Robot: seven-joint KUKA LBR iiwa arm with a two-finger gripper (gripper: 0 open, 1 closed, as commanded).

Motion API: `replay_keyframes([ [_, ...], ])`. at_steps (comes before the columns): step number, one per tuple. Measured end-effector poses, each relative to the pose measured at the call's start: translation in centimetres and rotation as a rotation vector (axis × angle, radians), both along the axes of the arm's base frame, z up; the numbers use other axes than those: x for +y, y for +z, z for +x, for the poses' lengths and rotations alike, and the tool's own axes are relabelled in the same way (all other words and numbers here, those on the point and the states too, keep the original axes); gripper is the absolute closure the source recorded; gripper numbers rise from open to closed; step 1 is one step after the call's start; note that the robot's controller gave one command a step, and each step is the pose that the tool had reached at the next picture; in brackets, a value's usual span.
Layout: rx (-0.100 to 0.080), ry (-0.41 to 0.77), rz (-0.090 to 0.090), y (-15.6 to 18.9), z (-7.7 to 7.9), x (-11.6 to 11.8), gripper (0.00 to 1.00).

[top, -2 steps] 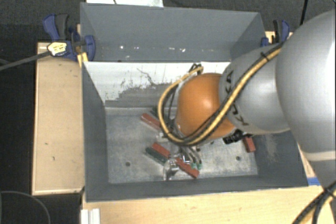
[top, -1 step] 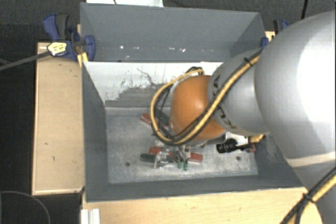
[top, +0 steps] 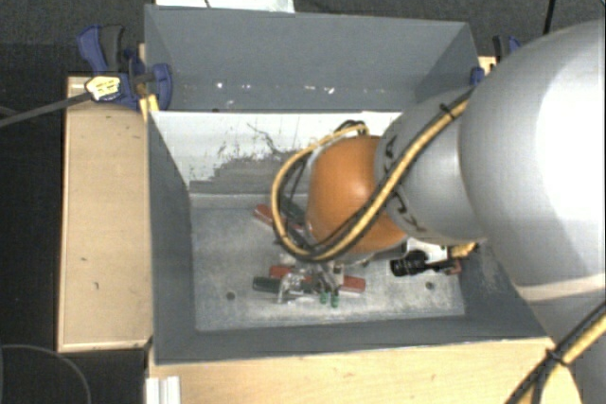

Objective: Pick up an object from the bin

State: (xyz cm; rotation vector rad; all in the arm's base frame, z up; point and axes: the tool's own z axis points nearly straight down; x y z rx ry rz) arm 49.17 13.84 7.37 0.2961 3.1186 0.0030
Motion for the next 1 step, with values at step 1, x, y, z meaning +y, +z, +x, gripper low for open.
replay_keyframes([
  [1,0.0,-0.001,0.0,0.03,0.01,-0.01,1.0],
])
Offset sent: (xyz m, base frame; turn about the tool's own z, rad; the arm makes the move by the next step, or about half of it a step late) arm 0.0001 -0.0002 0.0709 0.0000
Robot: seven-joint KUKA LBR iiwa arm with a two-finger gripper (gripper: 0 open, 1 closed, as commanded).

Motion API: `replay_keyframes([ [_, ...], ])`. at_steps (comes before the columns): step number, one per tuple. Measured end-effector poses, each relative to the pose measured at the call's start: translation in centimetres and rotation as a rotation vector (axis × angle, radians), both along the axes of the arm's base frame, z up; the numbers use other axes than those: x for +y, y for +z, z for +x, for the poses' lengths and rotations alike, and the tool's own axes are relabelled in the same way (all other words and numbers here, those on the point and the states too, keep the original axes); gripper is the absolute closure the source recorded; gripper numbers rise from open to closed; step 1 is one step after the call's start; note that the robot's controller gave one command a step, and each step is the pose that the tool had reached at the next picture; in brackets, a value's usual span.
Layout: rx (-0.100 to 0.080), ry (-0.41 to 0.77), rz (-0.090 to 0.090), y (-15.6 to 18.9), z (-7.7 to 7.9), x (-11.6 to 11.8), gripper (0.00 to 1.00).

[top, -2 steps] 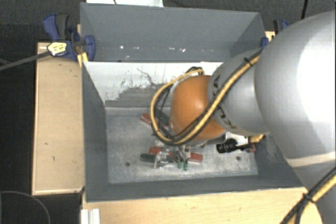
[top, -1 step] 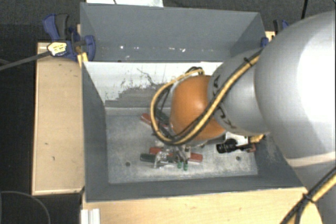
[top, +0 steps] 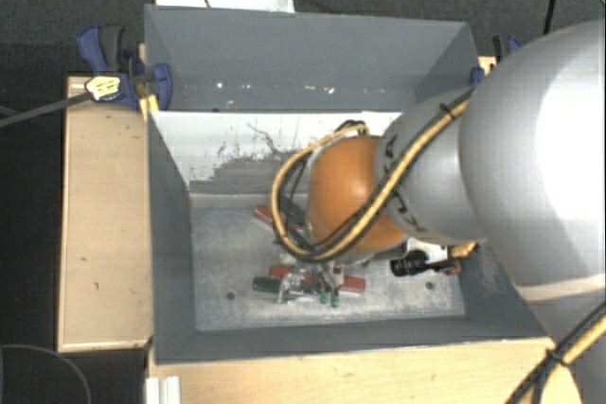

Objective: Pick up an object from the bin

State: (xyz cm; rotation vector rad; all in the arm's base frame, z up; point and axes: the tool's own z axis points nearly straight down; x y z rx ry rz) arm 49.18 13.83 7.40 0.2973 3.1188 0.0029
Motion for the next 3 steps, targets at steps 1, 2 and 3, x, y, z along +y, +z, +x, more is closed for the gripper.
replay_keyframes([
  [1,0.006,-0.001,-0.001,0.4,-0.1,0.0,1.0],
  [2,0.018,-0.001,-0.003,2.3,-0.4,-0.1,1.0],
  [3,0.015,-0.001,-0.002,4.7,-0.3,0.0,1.0],
])
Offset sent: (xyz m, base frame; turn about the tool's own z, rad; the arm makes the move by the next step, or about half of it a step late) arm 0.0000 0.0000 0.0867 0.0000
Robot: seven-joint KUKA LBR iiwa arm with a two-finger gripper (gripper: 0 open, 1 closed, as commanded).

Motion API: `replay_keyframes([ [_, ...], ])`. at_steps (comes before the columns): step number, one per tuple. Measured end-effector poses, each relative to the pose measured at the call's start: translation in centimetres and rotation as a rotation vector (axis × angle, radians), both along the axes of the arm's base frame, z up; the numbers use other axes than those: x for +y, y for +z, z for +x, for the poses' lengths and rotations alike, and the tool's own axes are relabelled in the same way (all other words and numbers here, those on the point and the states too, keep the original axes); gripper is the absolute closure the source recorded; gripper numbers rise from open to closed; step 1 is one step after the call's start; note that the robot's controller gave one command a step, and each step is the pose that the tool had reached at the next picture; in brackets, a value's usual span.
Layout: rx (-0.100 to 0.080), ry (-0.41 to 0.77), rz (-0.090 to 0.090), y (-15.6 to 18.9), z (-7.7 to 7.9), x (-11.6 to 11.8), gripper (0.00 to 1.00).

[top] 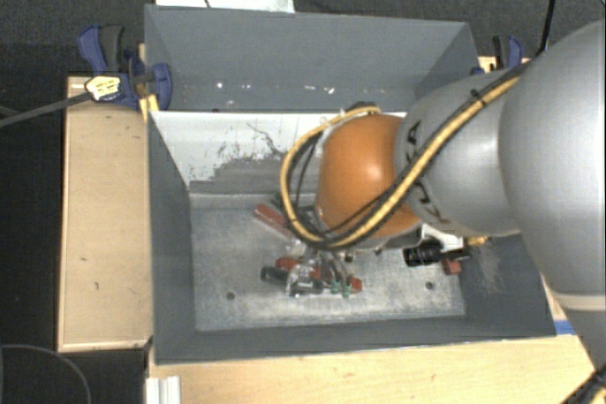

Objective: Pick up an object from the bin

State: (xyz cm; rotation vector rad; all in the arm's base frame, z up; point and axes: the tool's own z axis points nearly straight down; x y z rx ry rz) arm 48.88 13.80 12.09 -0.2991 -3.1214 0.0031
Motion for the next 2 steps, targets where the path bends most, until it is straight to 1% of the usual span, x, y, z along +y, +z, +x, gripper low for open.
replay_keyframes([
  [2,-0.005,0.0,0.002,4.1,0.1,0.0,1.0],
])
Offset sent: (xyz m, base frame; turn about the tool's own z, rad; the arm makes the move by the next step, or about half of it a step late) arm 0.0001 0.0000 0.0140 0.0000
